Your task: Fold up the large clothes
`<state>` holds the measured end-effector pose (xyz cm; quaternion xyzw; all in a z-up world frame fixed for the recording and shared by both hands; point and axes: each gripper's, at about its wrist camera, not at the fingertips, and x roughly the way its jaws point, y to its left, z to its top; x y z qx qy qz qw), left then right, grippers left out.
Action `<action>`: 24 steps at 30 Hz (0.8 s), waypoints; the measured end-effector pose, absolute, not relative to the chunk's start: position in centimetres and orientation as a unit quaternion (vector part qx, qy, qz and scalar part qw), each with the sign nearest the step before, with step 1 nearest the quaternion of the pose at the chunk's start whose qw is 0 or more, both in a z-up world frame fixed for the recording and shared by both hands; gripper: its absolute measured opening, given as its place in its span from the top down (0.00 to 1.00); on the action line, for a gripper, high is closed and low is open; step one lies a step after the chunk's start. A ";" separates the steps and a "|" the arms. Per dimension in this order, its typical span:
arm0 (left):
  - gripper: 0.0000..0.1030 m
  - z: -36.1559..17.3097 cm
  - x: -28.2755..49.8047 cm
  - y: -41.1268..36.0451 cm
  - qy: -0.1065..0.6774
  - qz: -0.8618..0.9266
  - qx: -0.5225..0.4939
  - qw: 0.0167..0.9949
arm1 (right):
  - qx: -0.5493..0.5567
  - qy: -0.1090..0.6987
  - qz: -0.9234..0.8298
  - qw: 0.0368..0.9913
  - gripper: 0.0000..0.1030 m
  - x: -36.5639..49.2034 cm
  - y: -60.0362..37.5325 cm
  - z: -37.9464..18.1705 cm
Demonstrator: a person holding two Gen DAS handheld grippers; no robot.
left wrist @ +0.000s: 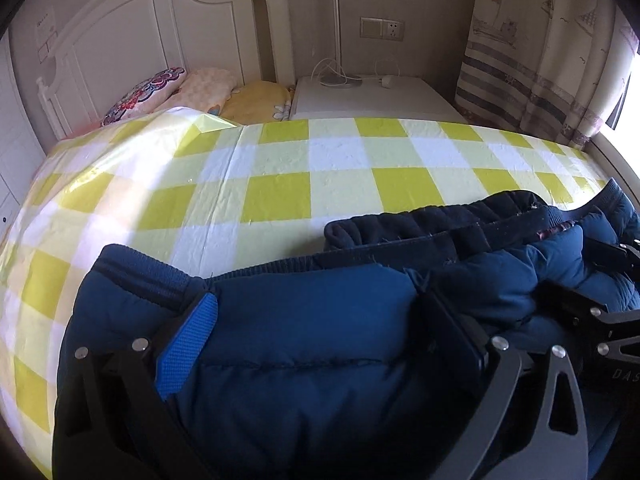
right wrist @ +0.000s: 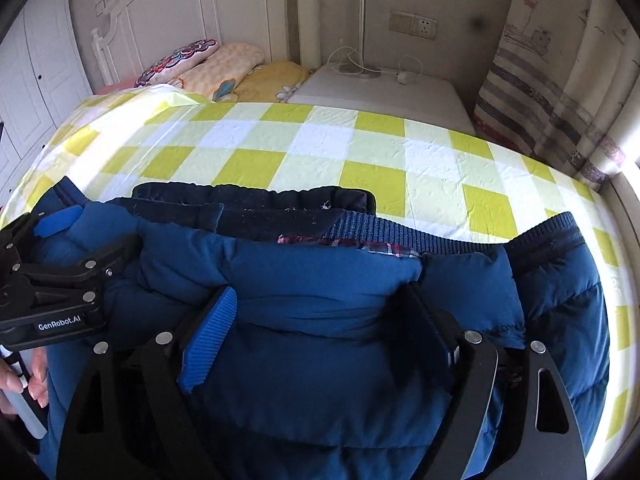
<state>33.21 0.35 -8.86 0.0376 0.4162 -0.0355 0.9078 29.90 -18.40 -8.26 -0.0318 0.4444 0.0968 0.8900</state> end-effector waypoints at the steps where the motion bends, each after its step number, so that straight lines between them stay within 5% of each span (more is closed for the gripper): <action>1: 0.02 -9.0 33.3 0.6 0.418 -0.038 0.032 0.907 | -0.026 0.445 0.096 0.890 0.21 29.9 -18.6 -8.2; 15: 0.02 -9.5 33.2 1.0 0.422 -0.047 0.015 0.905 | -0.019 0.459 0.085 0.884 0.12 29.6 -19.2 -7.0; 18: 0.02 -9.4 33.2 0.9 0.423 -0.048 0.013 0.905 | -0.012 0.412 0.052 0.909 0.11 28.7 -22.0 -4.6; 24: 0.02 -9.5 33.2 1.1 0.424 -0.050 0.009 0.904 | 0.084 0.473 0.052 0.876 0.10 30.3 -28.1 -7.8</action>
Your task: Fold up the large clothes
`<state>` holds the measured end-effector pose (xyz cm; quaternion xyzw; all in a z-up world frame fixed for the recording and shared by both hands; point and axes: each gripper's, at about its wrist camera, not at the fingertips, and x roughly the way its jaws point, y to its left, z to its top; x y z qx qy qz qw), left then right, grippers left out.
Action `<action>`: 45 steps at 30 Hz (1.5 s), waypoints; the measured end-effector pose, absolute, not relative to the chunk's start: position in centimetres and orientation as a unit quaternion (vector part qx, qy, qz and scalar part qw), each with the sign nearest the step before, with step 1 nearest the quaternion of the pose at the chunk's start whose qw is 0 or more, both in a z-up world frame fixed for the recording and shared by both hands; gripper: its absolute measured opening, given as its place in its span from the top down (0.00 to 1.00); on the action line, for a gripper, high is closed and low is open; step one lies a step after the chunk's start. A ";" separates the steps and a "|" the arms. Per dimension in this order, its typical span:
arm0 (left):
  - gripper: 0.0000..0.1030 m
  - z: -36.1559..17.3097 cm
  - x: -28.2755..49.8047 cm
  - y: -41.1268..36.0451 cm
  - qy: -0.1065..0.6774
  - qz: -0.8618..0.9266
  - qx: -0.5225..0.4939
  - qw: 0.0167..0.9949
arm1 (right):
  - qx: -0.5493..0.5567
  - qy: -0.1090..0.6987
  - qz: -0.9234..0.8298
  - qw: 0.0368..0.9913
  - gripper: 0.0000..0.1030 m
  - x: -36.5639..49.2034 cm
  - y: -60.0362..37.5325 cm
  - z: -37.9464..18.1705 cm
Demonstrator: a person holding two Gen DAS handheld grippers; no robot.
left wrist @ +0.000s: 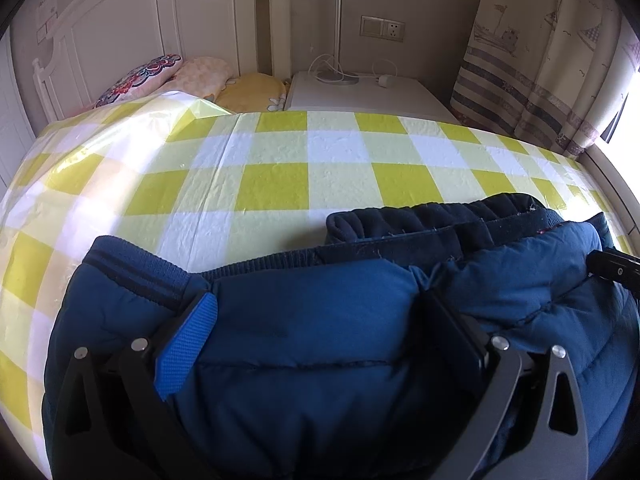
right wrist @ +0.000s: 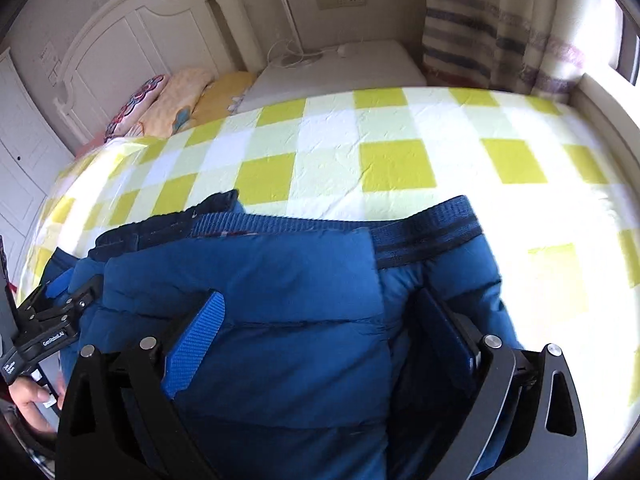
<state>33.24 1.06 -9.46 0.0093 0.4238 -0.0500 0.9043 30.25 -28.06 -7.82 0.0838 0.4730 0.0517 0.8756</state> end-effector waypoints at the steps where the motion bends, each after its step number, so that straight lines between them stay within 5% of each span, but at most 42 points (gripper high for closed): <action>1: 0.02 -9.5 33.2 1.1 0.424 -0.050 0.010 0.904 | 0.074 0.476 0.042 0.875 0.10 30.2 -27.8 -7.5; 18: 0.03 -6.1 30.7 -1.2 0.409 -0.072 0.001 0.909 | 0.049 0.468 0.047 0.881 0.04 26.0 -26.4 -8.5; 24: 0.02 -8.5 29.6 -8.9 0.422 -0.100 0.130 0.892 | 0.060 0.464 0.052 0.882 0.04 25.9 -26.6 -8.5; 33: 0.02 -6.5 30.4 2.5 0.407 -0.010 0.040 0.912 | 0.071 0.461 0.056 0.883 0.04 25.8 -27.0 -8.5; 37: 0.03 -8.4 31.2 10.8 0.443 -0.001 -0.108 0.890 | 0.069 0.463 0.054 0.882 0.04 25.9 -26.9 -8.6; 45: 0.03 -9.3 31.3 10.5 0.445 0.001 -0.106 0.889 | 0.017 0.461 -0.017 0.887 0.05 25.6 -25.0 -6.4</action>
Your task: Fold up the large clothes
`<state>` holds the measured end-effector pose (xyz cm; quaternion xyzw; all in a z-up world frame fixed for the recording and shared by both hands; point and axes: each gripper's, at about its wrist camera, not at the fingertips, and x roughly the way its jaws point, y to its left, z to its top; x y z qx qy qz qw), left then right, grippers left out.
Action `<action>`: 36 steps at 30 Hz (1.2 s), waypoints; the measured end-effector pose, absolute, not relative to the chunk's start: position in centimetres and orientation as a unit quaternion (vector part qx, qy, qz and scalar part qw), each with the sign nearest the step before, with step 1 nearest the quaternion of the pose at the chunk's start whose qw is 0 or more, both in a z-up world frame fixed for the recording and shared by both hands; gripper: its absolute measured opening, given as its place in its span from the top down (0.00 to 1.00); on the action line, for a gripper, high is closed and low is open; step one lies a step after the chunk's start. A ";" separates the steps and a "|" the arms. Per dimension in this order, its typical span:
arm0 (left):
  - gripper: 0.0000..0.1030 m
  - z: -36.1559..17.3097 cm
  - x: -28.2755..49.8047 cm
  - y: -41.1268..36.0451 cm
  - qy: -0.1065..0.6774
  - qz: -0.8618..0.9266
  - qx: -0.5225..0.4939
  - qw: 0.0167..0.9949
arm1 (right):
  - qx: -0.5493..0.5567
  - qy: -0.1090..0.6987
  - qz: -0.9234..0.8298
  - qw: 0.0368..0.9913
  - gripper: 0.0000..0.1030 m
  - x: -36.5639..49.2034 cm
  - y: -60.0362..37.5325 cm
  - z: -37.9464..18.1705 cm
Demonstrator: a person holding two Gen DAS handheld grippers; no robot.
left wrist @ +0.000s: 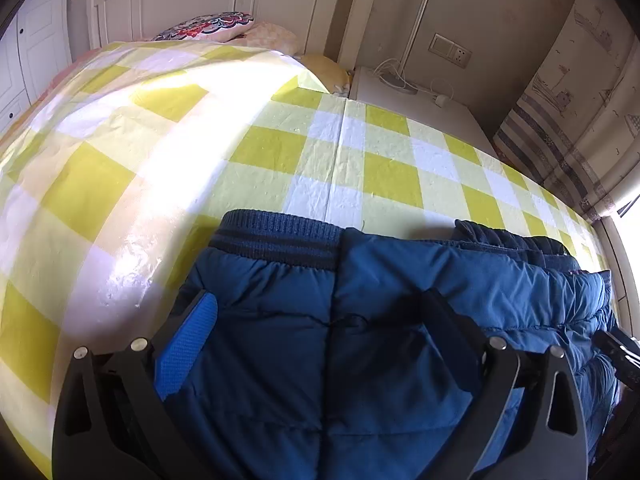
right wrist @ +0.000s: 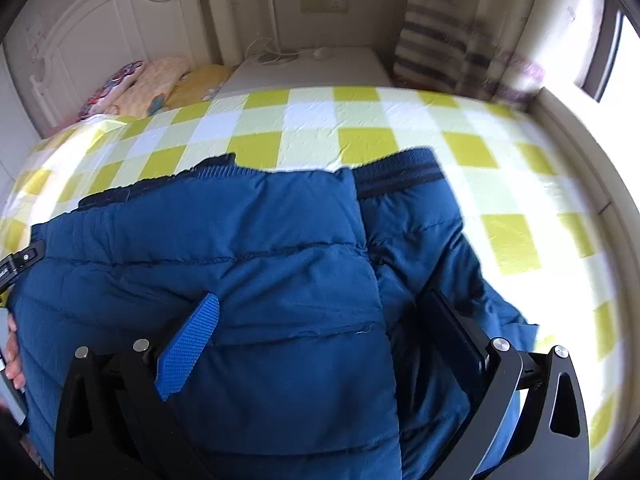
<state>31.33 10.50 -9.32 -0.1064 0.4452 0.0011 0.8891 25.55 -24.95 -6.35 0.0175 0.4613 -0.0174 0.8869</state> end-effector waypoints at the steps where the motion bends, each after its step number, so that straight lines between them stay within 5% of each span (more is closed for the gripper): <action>1: 0.03 -9.3 31.4 10.5 0.444 0.002 -0.107 0.889 | 0.004 0.442 0.007 0.897 0.05 25.2 -23.3 -5.2; 4: 0.03 -9.4 31.3 10.5 0.443 0.005 -0.102 0.891 | -0.052 0.401 0.082 0.911 0.05 25.0 -17.8 -3.0; 9: 0.03 -9.4 31.3 10.7 0.441 0.003 -0.110 0.891 | -0.108 0.463 0.146 0.868 0.04 28.3 -12.6 -7.4; 16: 0.03 -9.5 31.3 10.9 0.442 -0.001 -0.117 0.889 | 0.005 0.416 0.072 0.906 0.07 28.6 -20.4 -4.5; 23: 0.03 -9.7 31.5 11.0 0.445 -0.002 -0.120 0.887 | 0.124 0.467 0.033 0.875 0.05 30.3 -29.9 -8.5; 33: 0.03 -9.7 31.5 11.3 0.444 -0.005 -0.124 0.887 | -0.002 0.406 0.130 0.905 0.05 22.2 -20.7 -3.3; 36: 0.03 -9.6 31.5 11.3 0.443 -0.007 -0.128 0.887 | -0.083 0.431 0.142 0.887 0.05 20.5 -17.5 -6.2</action>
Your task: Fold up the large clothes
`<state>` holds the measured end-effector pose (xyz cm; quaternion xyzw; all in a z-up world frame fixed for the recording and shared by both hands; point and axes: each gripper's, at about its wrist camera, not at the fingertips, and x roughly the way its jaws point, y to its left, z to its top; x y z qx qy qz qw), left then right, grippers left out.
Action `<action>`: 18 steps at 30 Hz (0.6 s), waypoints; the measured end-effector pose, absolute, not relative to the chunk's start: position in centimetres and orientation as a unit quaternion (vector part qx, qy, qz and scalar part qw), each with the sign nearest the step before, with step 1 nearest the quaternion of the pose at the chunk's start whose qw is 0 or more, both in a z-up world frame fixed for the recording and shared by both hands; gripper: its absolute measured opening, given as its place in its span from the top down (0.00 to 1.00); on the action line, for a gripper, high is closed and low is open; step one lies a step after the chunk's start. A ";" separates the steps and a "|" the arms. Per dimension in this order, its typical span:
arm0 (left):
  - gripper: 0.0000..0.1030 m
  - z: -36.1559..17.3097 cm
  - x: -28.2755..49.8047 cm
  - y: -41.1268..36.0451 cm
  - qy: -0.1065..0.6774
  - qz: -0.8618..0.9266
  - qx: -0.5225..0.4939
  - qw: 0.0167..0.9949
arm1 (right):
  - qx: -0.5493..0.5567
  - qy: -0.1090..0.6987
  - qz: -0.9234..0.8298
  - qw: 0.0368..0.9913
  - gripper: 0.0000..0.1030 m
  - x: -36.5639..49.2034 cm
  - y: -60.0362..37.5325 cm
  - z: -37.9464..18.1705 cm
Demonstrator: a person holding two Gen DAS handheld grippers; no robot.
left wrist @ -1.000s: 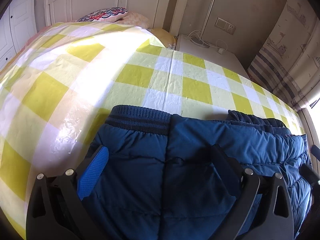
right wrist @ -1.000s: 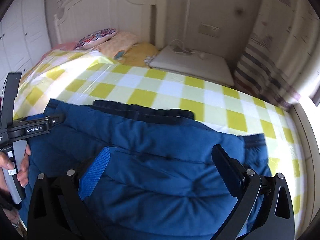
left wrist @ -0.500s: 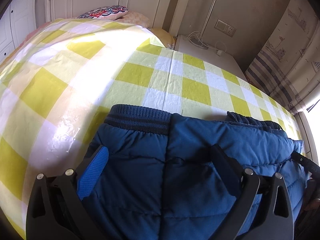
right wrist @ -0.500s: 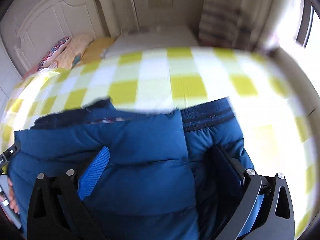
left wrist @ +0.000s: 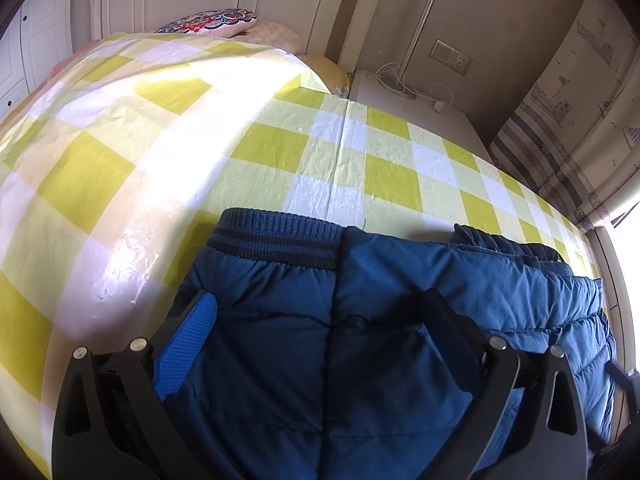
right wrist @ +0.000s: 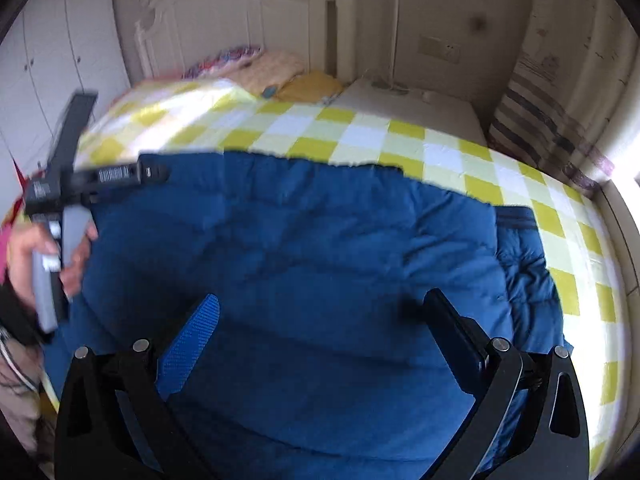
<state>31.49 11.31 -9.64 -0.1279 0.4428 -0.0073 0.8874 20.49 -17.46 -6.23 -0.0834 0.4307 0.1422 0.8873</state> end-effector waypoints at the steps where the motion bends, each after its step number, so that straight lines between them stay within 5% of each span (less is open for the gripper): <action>1: 0.03 -9.7 31.5 11.3 0.443 -0.007 -0.127 0.888 | -0.076 0.424 0.144 0.891 0.04 20.3 -17.6 -7.2; 12: 0.02 -4.0 22.5 7.4 0.332 -0.068 -0.105 0.935 | -0.067 0.396 0.146 0.904 0.05 17.0 -18.5 -5.0; 18: 0.02 -9.1 22.4 0.9 0.383 -0.061 0.043 0.921 | -0.068 0.406 0.156 0.898 0.04 17.3 -19.0 -7.4</action>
